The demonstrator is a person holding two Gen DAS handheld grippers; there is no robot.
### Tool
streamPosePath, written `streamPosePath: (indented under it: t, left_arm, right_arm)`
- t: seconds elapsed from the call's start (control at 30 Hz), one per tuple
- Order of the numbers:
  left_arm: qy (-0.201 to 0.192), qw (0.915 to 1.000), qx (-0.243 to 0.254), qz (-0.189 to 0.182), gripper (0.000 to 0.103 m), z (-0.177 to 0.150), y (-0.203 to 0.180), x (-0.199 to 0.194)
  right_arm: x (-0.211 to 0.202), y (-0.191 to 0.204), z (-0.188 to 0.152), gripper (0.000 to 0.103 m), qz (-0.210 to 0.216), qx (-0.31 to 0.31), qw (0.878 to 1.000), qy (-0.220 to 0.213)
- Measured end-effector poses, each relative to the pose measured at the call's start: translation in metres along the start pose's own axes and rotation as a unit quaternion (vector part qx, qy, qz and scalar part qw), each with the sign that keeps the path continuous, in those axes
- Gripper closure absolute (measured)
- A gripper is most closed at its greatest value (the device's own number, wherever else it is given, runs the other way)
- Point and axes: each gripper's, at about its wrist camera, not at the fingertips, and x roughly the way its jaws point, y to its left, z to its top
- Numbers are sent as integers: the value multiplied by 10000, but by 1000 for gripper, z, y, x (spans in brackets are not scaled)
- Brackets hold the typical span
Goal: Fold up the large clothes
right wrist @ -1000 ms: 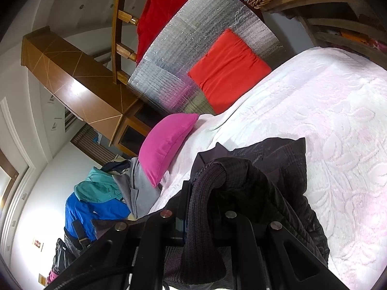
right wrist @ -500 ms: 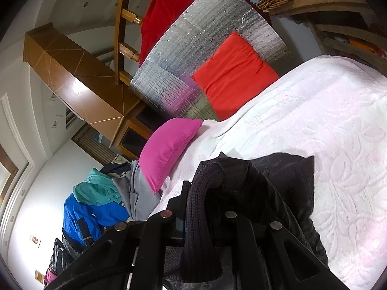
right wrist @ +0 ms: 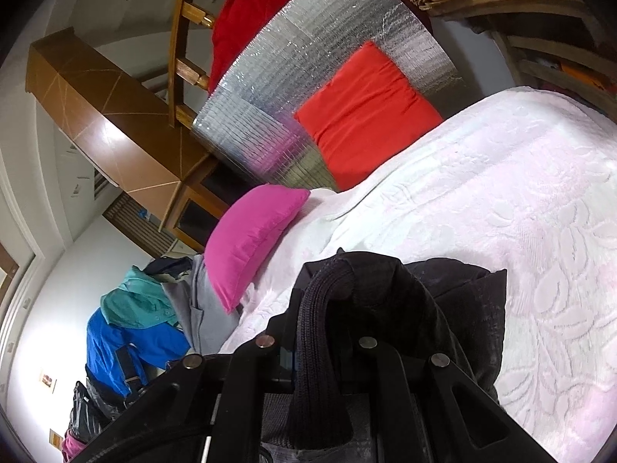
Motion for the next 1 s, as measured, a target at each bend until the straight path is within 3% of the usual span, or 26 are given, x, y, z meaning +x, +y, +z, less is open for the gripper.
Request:
streamPosePath:
  t: [1.0]
  left_arm:
    - [389,9989,166,222,88,17,-6,66]
  right_arm:
    - [79,-37,26,91,-389,122,9983,411]
